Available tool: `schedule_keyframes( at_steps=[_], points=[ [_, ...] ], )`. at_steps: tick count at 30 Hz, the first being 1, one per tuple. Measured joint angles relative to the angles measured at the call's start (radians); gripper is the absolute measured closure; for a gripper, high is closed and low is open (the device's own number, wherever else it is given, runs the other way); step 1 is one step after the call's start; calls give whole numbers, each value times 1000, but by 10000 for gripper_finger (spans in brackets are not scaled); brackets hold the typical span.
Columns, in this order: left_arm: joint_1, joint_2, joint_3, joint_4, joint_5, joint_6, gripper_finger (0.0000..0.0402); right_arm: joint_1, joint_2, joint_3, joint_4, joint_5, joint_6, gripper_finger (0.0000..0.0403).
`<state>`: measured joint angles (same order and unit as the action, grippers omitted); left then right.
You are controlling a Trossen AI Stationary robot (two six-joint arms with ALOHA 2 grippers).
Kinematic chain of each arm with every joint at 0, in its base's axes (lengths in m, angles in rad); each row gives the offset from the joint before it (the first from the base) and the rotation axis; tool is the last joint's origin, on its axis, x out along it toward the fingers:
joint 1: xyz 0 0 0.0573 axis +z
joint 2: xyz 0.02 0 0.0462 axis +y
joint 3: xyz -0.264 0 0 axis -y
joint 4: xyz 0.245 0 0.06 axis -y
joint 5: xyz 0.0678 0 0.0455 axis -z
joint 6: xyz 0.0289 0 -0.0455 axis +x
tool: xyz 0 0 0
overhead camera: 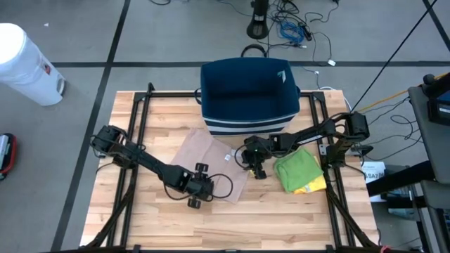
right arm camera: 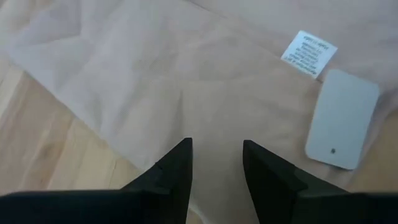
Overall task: Fold towel
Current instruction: Fold the light brown towel
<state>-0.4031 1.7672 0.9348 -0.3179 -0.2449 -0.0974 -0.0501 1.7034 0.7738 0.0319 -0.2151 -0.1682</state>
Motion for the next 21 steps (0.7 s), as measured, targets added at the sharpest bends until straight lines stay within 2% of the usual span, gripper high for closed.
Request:
schedule_keyframes(
  at_steps=[6, 11, 16, 21],
  points=[
    [-38, -14, -2, -19, -28, -21, 229, 1, -2, 0, -40, 0, 38, 275],
    [-80, -77, 5, -30, -105, -39, 229, 12, -2, 0, -86, 0, 72, 275],
    [-106, -130, 4, -28, -134, -63, 229, 51, -4, 2, -114, -2, 110, 275],
    [-113, -131, 4, -93, -190, -109, 229, 98, -4, 2, -121, -59, 174, 275]
  ],
)
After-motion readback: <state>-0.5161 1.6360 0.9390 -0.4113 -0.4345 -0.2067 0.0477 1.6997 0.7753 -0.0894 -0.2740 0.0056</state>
